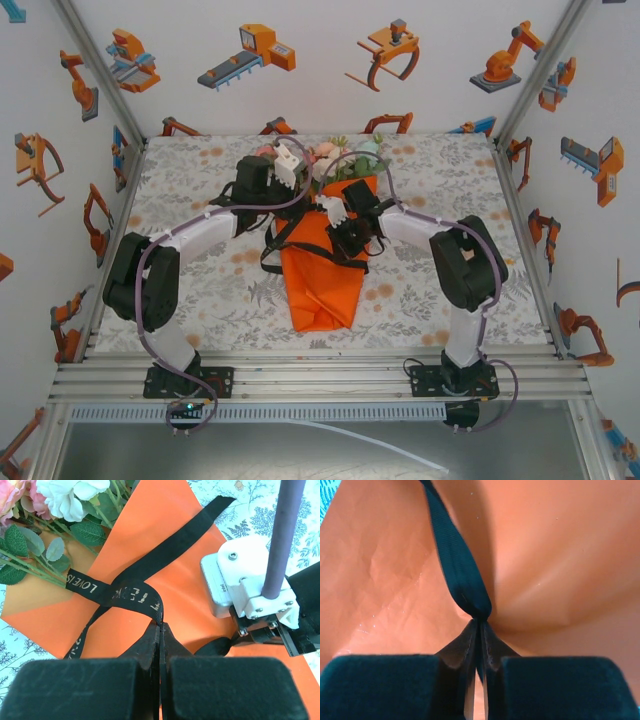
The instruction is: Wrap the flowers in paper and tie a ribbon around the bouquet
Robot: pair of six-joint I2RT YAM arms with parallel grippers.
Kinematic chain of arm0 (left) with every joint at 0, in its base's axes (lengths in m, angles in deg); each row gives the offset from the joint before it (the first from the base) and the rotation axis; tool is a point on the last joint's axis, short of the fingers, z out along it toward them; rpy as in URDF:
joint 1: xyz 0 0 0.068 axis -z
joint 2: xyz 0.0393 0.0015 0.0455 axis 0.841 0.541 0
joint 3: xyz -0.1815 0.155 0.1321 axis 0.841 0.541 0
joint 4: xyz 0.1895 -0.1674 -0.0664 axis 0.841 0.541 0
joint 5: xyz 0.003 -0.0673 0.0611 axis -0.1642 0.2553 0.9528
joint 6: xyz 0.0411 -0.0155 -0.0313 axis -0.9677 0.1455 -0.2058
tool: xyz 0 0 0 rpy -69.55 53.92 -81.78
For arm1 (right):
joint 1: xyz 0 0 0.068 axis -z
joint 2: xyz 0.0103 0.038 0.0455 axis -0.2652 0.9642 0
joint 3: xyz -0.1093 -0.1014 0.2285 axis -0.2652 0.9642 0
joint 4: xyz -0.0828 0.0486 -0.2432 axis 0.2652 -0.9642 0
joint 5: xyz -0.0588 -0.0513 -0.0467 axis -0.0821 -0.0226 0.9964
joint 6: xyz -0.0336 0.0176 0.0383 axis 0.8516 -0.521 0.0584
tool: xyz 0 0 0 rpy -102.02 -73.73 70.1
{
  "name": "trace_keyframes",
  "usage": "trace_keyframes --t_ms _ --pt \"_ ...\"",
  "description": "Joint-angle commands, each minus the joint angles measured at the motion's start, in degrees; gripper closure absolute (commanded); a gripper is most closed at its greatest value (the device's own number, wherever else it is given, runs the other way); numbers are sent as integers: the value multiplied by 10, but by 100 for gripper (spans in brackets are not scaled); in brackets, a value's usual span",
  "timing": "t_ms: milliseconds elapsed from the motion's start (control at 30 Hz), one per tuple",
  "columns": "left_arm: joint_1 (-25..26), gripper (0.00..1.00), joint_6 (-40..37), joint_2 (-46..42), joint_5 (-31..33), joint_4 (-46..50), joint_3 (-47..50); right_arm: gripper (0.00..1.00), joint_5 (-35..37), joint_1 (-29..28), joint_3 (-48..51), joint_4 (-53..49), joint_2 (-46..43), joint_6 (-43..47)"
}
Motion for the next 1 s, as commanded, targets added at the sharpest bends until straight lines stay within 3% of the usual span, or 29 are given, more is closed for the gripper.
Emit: trace_keyframes --t_ms 0,167,333,500,633,767,833,867,967 --pt "-3 100 -18 6 -41 14 -16 100 8 -1 -17 -14 -35 -2" --pt "-2 100 -31 25 -75 49 -43 100 -22 0 -6 7 -104 0" --pt "19 100 8 52 -117 11 -55 100 -48 0 26 65 -148 0" --pt "35 100 2 75 -143 27 -44 100 -29 2 49 96 -162 3" --pt "37 93 -1 76 -224 42 -27 100 -19 7 60 110 -167 1" --pt "37 89 1 62 -238 33 -5 100 -14 13 69 118 -166 -3" --pt "31 81 -4 55 -233 41 -1 100 -15 14 73 121 -167 -5" --pt "27 71 -5 50 -230 44 0 100 -15 15 76 122 -168 -6" --pt "17 61 2 35 -216 32 11 100 -13 16 80 127 -172 -7"
